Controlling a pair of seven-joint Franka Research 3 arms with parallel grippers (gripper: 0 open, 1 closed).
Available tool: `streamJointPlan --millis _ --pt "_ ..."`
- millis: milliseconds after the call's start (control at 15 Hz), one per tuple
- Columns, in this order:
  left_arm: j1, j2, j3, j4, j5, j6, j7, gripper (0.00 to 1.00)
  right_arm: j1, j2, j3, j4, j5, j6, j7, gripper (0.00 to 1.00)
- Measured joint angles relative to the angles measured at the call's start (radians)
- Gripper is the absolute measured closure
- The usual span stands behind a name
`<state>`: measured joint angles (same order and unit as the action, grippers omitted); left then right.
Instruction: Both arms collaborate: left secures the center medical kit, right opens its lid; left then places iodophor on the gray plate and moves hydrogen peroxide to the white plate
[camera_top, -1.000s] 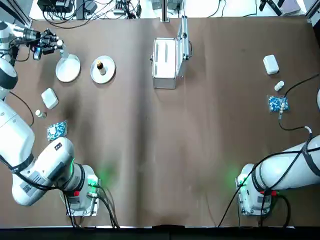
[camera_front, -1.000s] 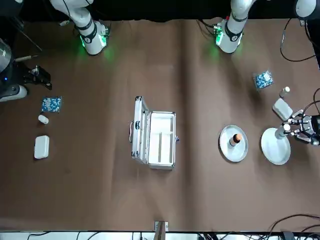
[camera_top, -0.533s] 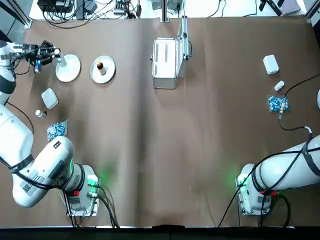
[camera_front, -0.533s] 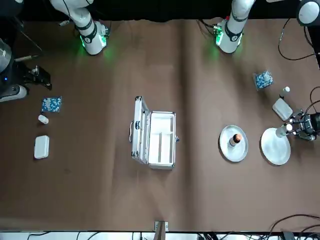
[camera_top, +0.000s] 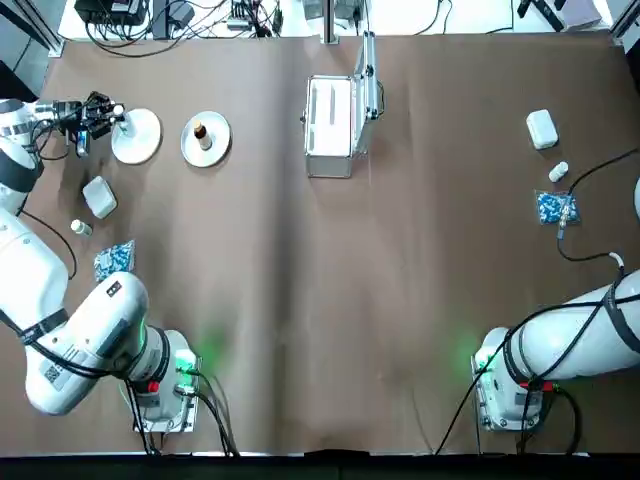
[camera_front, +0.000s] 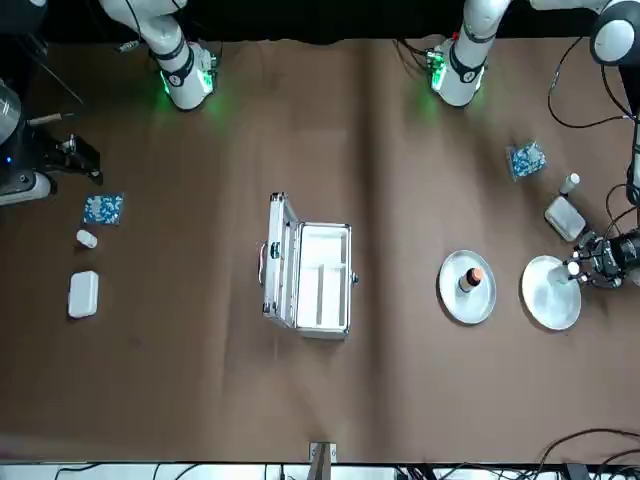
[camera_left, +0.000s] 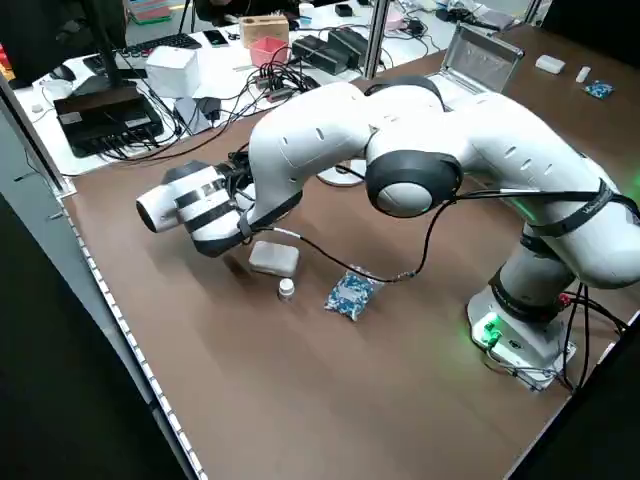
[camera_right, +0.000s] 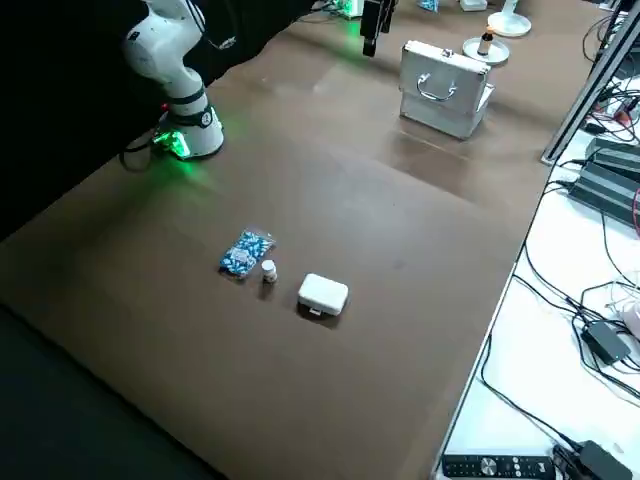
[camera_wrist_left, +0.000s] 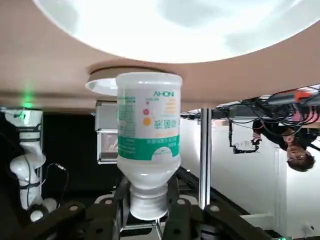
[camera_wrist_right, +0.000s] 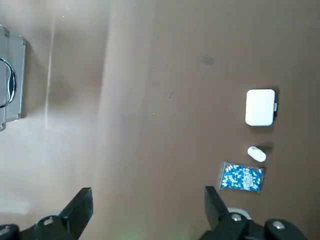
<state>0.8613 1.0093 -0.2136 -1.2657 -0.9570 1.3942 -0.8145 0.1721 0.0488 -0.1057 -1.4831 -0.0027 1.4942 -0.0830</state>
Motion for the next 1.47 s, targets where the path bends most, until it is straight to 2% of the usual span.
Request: streamJointPlan --millis 533,1133,1200,1267,1467 --pt "0.003 0.058 0.001 0.008 -0.053 0.105 0.093 0.67 0.001 0.0 0.0 -0.002 0.0 0.004 0.0 0.01" --pt "0.006 0.073 0.002 0.02 -0.064 0.101 0.096 0.65 0.001 0.0 0.0 -0.003 0.0 0.006 0.0 0.01" --pt "0.008 0.073 0.002 0.022 -0.066 0.092 0.094 0.58 0.001 0.0 0.0 -0.003 0.0 0.006 0.0 0.01" --pt "0.011 0.073 0.002 0.023 -0.066 0.088 0.093 0.44 0.001 0.0 0.0 -0.003 0.0 0.006 0.0 0.01" --pt "0.015 0.073 0.001 0.027 -0.066 0.081 0.093 0.18 0.001 0.0 0.0 -0.003 0.0 0.007 0.0 0.01"
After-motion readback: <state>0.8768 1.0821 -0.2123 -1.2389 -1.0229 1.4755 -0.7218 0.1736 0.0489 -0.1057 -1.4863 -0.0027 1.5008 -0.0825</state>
